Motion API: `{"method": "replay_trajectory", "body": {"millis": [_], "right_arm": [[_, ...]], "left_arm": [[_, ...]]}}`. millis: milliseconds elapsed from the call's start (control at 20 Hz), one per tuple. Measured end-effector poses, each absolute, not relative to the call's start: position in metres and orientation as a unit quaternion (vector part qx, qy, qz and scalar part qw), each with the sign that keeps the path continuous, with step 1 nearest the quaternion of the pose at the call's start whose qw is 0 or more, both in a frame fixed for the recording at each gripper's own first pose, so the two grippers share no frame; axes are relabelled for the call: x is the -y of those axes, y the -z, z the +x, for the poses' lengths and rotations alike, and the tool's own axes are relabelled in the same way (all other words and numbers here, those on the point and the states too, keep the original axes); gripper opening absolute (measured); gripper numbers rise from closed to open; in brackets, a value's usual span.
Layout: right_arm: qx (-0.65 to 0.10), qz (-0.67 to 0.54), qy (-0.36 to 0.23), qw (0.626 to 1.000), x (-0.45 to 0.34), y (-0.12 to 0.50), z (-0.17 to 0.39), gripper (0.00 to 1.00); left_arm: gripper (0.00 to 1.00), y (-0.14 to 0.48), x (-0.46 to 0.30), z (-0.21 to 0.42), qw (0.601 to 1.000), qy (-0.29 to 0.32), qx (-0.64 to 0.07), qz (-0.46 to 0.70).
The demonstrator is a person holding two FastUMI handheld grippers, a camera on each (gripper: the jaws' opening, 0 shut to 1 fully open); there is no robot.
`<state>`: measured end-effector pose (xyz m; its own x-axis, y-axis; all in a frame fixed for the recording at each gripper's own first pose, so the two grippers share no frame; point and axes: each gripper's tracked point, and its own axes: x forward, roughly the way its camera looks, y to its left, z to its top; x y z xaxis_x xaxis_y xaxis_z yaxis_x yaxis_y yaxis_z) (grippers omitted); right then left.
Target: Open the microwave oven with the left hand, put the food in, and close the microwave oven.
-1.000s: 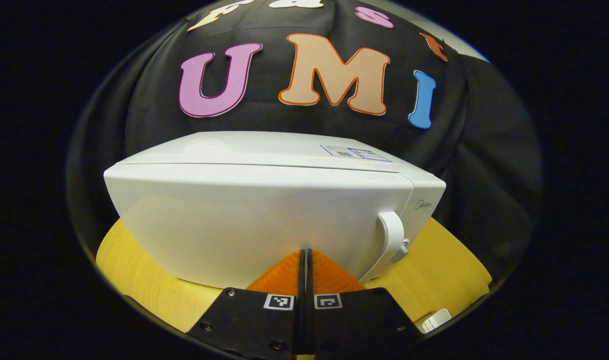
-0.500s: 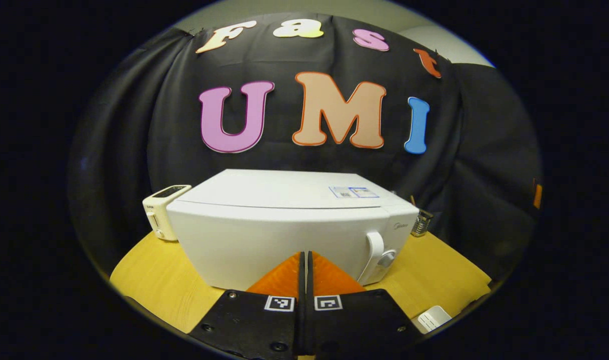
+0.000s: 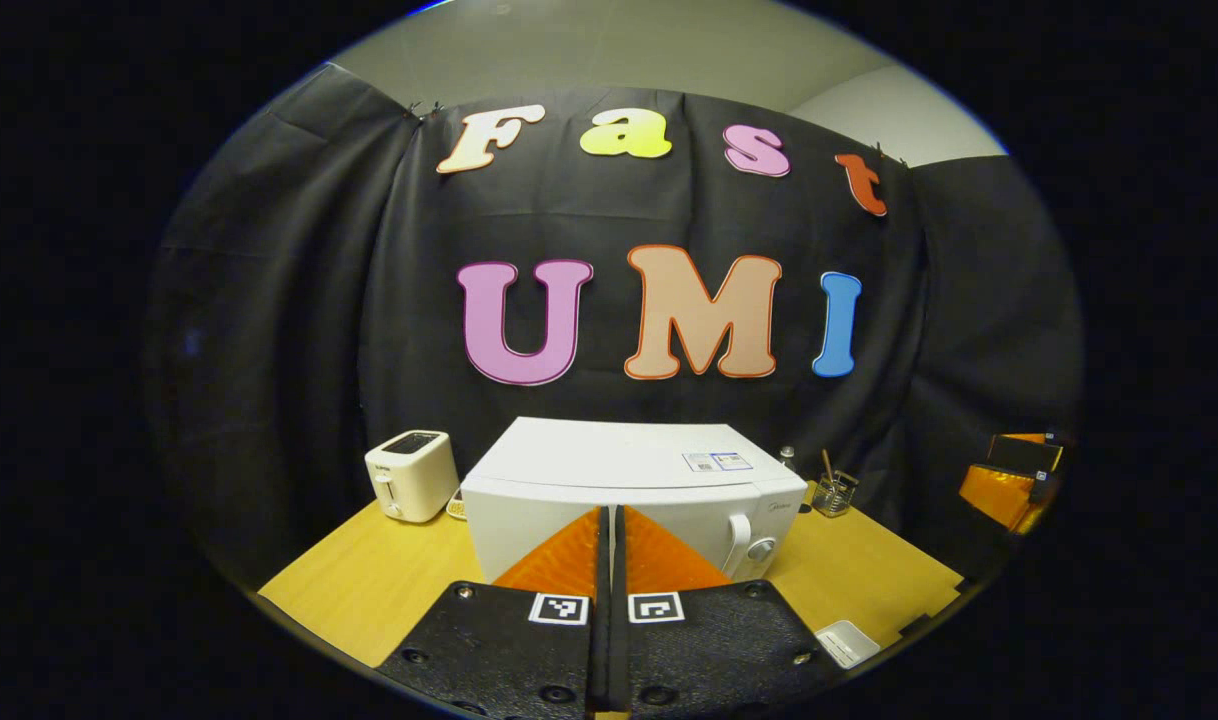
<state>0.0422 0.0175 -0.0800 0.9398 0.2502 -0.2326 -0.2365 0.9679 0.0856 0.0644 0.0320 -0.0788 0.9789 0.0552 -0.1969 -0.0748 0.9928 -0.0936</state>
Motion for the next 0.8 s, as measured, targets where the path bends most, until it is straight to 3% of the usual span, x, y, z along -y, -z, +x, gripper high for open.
{"method": "replay_trajectory", "body": {"millis": [350,500,550,800], "right_arm": [[-0.107,0.028,-0.127,0.986,-0.020,0.067,0.043,0.97],[-0.108,0.032,-0.126,0.986,-0.020,0.066,0.041,0.96],[-0.107,0.032,-0.124,0.986,-0.019,0.064,0.039,0.97],[-0.108,0.026,-0.116,0.987,-0.012,0.063,0.032,0.96]], "left_arm": [[0.01,0.022,-0.029,0.039,0.997,-0.035,-0.047,-0.048],[0.96,0.017,-0.035,0.032,0.998,-0.049,-0.036,-0.019],[0.92,0.013,-0.032,0.029,0.998,-0.047,-0.031,-0.024],[0.96,0.016,-0.020,0.026,0.998,-0.027,-0.040,-0.026]]}}
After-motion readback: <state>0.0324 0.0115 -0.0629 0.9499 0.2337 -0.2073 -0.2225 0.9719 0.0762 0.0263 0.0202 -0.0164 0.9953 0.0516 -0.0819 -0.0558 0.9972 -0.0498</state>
